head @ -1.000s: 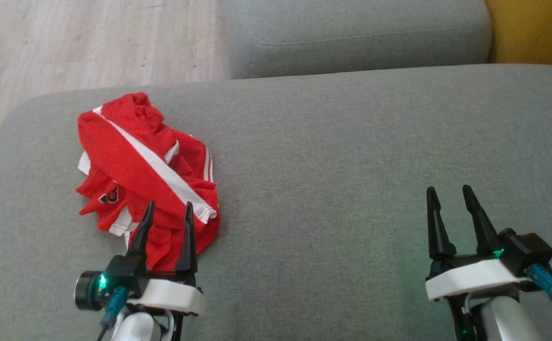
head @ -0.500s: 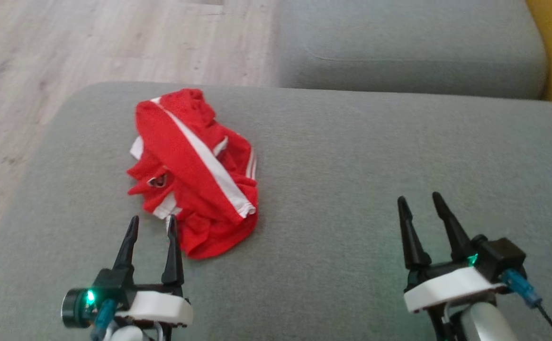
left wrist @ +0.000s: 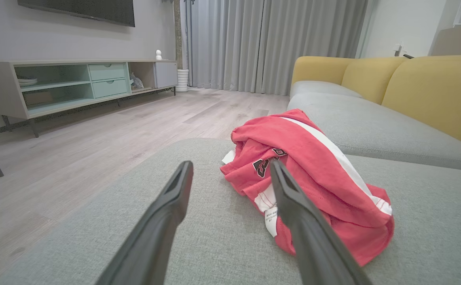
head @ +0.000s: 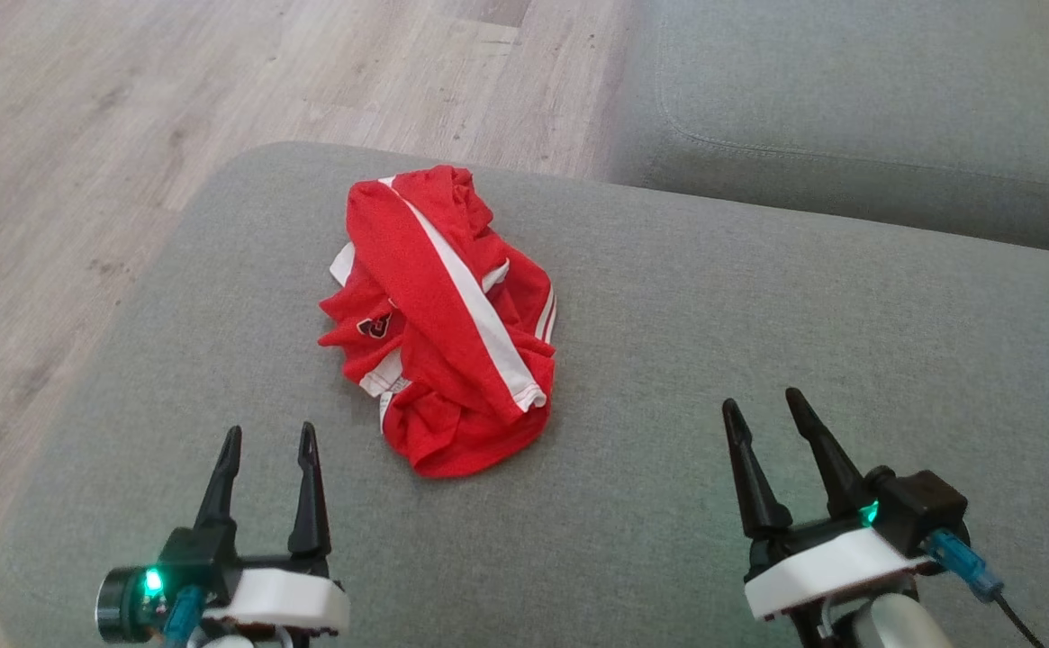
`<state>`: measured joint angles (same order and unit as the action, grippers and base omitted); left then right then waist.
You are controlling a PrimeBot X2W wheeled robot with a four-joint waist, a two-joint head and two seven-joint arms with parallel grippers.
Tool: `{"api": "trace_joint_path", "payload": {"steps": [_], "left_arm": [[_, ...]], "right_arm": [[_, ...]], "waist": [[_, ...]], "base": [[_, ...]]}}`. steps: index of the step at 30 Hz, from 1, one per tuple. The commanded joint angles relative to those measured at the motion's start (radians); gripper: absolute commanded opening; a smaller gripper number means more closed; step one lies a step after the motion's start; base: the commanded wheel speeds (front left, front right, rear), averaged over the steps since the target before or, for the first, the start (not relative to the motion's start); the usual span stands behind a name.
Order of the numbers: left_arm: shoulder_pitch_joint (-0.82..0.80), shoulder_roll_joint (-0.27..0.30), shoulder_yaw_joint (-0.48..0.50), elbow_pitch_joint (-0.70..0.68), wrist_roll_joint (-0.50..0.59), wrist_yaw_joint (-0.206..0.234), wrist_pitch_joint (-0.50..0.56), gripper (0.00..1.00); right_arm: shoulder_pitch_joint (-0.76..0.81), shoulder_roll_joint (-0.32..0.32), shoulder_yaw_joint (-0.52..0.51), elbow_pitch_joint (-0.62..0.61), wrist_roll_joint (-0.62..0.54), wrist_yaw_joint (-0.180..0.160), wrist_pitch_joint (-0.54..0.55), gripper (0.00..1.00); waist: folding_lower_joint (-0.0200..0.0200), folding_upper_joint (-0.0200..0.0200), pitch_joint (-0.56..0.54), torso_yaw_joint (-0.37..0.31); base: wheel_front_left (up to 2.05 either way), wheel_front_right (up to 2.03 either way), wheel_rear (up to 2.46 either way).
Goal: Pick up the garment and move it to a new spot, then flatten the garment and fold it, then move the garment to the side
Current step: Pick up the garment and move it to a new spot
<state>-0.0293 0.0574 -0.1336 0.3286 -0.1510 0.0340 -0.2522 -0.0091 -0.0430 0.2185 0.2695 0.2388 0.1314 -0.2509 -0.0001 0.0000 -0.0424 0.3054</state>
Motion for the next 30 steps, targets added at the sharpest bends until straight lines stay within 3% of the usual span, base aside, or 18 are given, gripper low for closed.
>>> {"api": "trace_joint_path", "payload": {"steps": [1,11,16,24,30], "left_arm": [[-0.027,0.000,0.035,-0.037,0.009,-0.003,-0.010,1.00],[-0.054,0.005,0.041,-0.027,0.033,-0.019,-0.010,1.00],[-0.164,0.029,0.009,0.014,0.063,-0.057,-0.007,1.00],[-0.459,0.055,-0.060,0.179,0.071,-0.132,0.141,1.00],[-0.576,0.073,-0.076,0.320,0.052,-0.147,0.230,1.00]], "right_arm": [[-0.024,-0.007,0.027,-0.035,0.005,-0.001,-0.011,1.00],[-0.032,-0.007,0.036,-0.035,0.003,-0.001,-0.011,1.00],[-0.053,-0.007,0.018,-0.041,-0.017,-0.001,-0.011,1.00],[-0.103,-0.007,0.003,-0.048,-0.040,-0.001,-0.011,1.00],[-0.133,-0.007,-0.001,-0.040,-0.034,-0.001,-0.011,1.00]], "waist": [[0.0001,0.0000,0.000,0.006],[0.0001,0.0000,0.020,-0.021],[0.0001,0.0000,0.071,-0.048],[0.0001,0.0000,0.182,-0.104],[0.0001,0.0000,0.244,-0.155]], "base": [[0.00,0.00,0.00],[0.00,0.00,0.00],[0.00,0.00,0.00],[0.00,0.00,0.00],[0.00,0.00,0.00]]}}
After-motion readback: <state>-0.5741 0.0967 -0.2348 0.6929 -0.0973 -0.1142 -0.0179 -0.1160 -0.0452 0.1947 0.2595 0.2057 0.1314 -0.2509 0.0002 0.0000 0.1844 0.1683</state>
